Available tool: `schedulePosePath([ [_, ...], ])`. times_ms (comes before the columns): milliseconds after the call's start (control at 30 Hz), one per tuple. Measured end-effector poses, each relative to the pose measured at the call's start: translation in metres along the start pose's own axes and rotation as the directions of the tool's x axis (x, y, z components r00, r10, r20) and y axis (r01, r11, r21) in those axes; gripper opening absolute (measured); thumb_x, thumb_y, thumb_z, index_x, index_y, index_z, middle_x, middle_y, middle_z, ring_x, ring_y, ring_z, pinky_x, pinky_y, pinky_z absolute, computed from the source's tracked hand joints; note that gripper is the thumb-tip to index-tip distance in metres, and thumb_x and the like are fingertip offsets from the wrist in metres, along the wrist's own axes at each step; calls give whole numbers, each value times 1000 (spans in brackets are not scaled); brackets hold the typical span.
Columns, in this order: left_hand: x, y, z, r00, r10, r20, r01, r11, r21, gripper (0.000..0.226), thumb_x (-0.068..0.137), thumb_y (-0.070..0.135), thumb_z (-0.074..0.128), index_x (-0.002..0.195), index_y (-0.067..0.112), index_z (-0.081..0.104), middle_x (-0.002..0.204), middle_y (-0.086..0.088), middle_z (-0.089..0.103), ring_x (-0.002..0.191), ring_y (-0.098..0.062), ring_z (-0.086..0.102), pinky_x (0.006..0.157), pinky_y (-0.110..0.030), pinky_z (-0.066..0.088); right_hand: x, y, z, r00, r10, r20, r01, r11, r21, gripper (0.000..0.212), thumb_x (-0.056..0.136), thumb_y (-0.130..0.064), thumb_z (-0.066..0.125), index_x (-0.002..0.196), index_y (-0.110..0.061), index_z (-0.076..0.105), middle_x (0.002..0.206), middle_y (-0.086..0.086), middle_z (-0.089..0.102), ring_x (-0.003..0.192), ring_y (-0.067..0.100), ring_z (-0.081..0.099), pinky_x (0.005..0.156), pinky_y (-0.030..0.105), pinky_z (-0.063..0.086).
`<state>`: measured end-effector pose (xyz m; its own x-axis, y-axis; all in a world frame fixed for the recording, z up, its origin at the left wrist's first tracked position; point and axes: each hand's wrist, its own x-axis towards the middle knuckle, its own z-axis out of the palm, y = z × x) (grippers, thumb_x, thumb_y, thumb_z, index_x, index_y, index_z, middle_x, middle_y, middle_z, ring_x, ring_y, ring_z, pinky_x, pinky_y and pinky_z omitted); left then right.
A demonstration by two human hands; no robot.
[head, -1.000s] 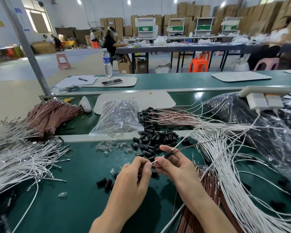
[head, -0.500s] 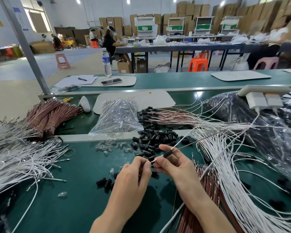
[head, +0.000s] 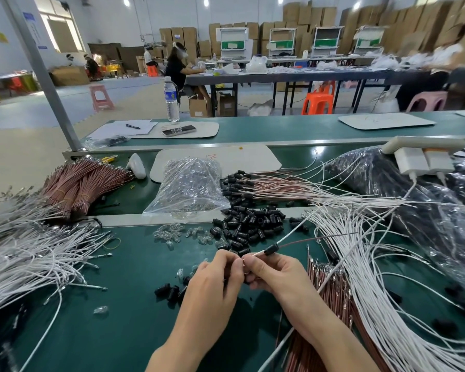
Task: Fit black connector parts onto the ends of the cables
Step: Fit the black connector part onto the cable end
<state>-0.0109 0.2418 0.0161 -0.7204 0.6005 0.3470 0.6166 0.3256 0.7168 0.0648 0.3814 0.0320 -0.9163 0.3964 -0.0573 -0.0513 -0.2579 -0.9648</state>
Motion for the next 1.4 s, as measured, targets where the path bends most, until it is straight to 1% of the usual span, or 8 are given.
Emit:
schedulePosePath([
  [200, 0, 2, 0, 1000, 11, -16, -12, 1000, -12, 24, 99, 61, 29, 101, 49, 49, 94, 27, 63, 87, -4, 56, 77, -28, 47, 2, 0, -1, 999, -9, -53, 10, 1000, 29, 28, 76, -36, 80, 92, -13, 82, 86, 9, 76, 76, 13, 68, 69, 21, 55],
  [533, 1, 1, 1, 999, 32, 7, -31, 996, -87, 23, 98, 65, 36, 98, 49, 52, 81, 18, 67, 64, -5, 53, 60, -18, 38, 3, 0, -2, 998, -3, -56, 7, 997, 79, 34, 72, -39, 82, 91, -11, 81, 85, 8, 76, 78, 15, 70, 70, 20, 56],
  [700, 3, 3, 1, 1000, 9, -11, -11, 973, -232, 24, 97, 64, 45, 96, 44, 59, 80, 14, 69, 62, -7, 58, 54, -14, 40, 3, 1, -2, 999, -4, -52, 8, 996, 86, 33, 72, -40, 83, 91, -13, 82, 85, 7, 76, 78, 14, 70, 70, 20, 56],
  [800, 4, 4, 2, 1000, -10, -26, 2, 957, -290, 27, 95, 65, 48, 95, 42, 62, 81, 12, 71, 68, -7, 63, 58, -17, 47, 3, 2, -1, 999, -11, -46, 15, 996, 83, 33, 71, -40, 83, 90, -13, 82, 84, 8, 76, 77, 14, 70, 69, 20, 55],
  [933, 4, 5, 4, 999, -24, -22, 16, 942, -336, 13, 98, 49, 55, 92, 41, 63, 79, 14, 70, 73, -4, 65, 65, -11, 46, 4, 2, -2, 999, -12, -47, 16, 996, 84, 34, 71, -39, 83, 90, -11, 82, 82, 9, 75, 76, 14, 70, 67, 19, 55],
  [1067, 5, 6, 3, 1000, -25, -4, 22, 935, -355, 12, 101, 43, 56, 92, 38, 62, 78, 11, 69, 71, -5, 63, 66, -16, 48, 4, 2, -3, 999, -8, -36, 11, 994, 105, 35, 69, -38, 83, 92, -12, 82, 83, 9, 76, 75, 14, 70, 67, 19, 56],
  [1200, 4, 6, 2, 1000, -6, -12, 1, 939, -343, 18, 95, 53, 53, 92, 37, 61, 78, 10, 68, 67, -13, 61, 61, -28, 50, 4, 2, -2, 999, -9, -40, 13, 995, 104, 34, 67, -38, 83, 91, -14, 83, 82, 8, 76, 72, 13, 69, 66, 19, 55],
  [1400, 2, 4, 1, 1000, 28, -9, -29, 948, -316, 17, 97, 49, 52, 90, 35, 60, 76, 7, 66, 64, -16, 56, 59, -38, 47, 3, 1, -1, 999, -11, -42, 13, 998, 61, 31, 66, -35, 82, 87, -12, 83, 77, 8, 74, 68, 12, 68, 64, 19, 55],
])
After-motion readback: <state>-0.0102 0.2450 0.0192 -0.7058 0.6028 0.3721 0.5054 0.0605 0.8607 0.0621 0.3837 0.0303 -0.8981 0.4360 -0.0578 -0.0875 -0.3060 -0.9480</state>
